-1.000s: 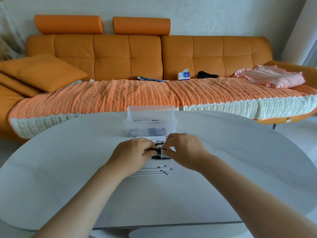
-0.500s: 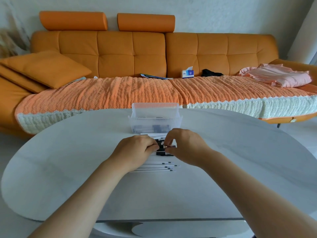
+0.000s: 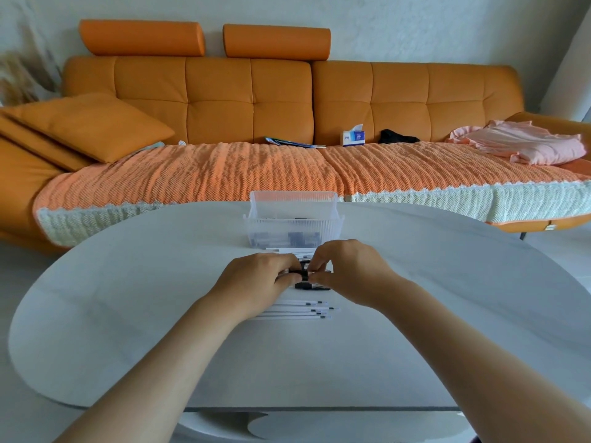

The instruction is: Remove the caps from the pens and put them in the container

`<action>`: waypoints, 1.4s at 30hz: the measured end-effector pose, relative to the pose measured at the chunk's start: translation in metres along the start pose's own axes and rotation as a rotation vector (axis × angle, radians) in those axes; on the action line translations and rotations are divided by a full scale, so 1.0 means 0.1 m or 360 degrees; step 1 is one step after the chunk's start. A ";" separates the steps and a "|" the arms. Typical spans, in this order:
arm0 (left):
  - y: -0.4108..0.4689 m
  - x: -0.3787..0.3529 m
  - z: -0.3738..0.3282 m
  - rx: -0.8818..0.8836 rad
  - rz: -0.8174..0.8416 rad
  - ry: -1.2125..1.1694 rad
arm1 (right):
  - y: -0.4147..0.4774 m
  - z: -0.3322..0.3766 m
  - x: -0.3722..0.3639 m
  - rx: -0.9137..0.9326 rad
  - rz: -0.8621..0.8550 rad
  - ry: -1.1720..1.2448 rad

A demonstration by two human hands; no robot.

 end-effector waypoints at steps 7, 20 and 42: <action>0.01 -0.05 0.00 0.0022 0.0037 -0.0017 | 0.00 0.01 0.00 0.0015 -0.0057 -0.0026; 0.01 -0.03 0.06 0.0067 0.0029 0.0005 | -0.02 -0.06 -0.01 0.0103 -0.0061 -0.0017; -0.09 0.24 0.24 -0.0025 -0.0369 0.0065 | -0.02 -0.16 -0.08 0.0045 -0.0050 -0.0024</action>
Point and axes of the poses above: each hand's wrist, its own y-axis towards the middle knuckle, its own x-axis out of the back of the hand, z = x × y, the point moved 5 cm from there along y, towards the middle knuckle, and after that the axes turned 10 degrees about -y, right-handed, at the moved point
